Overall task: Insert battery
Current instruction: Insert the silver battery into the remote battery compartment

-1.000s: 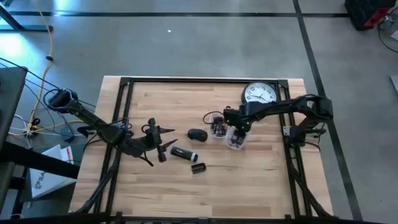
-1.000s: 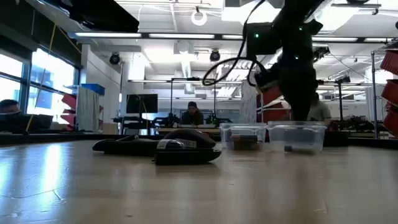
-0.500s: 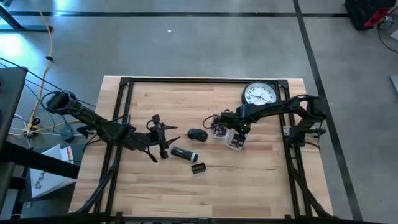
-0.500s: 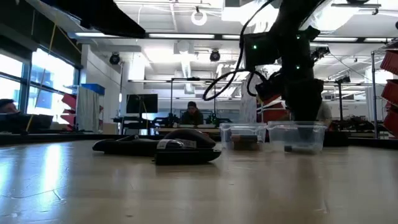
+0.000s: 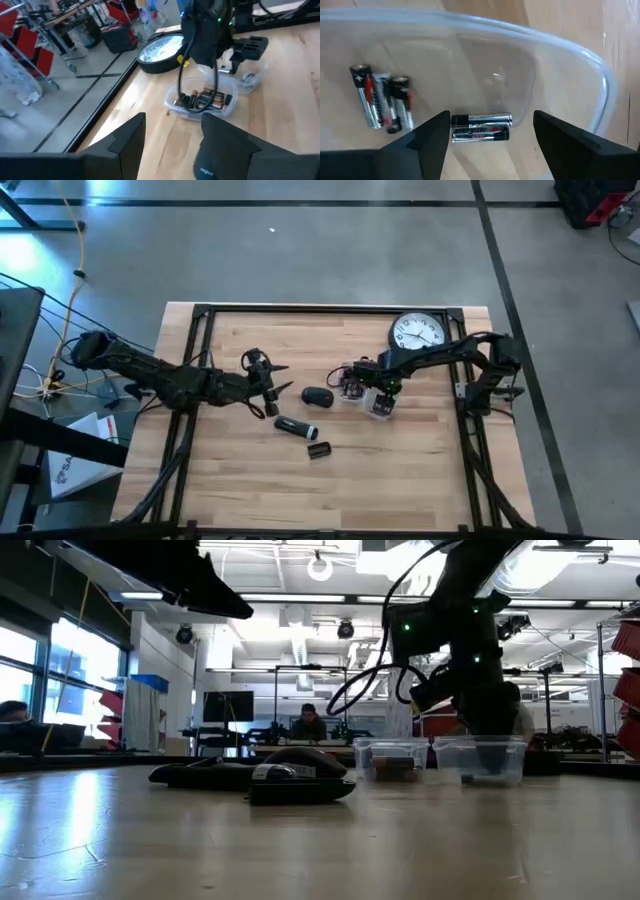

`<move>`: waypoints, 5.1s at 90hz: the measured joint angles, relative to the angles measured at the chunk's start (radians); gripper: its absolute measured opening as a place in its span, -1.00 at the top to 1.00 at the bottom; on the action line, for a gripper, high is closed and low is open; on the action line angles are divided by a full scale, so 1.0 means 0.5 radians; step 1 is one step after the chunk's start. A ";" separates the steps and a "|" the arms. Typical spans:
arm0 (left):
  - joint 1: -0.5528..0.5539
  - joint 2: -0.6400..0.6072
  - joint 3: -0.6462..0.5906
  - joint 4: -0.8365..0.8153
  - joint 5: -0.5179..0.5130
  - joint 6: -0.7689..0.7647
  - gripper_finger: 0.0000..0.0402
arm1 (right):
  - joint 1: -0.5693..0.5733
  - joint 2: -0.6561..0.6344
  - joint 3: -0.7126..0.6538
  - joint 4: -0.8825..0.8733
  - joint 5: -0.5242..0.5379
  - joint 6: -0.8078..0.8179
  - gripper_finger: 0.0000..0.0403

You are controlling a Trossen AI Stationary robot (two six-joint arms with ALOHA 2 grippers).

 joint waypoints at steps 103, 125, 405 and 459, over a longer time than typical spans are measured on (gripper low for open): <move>0.029 0.000 0.000 0.007 0.040 0.017 0.12 | -0.023 0.000 0.003 -0.040 0.152 -0.973 -0.55; 0.056 0.000 -0.001 0.007 0.039 0.032 0.12 | -0.021 0.000 0.003 -0.047 0.246 -1.563 -0.41; -0.983 0.648 -0.001 0.554 -0.353 -0.621 0.12 | 1.023 0.241 0.512 2.407 0.494 -0.626 1.00; -0.913 0.883 -0.002 1.461 -0.011 -0.251 0.23 | 1.140 0.260 0.512 2.478 0.749 -0.522 1.00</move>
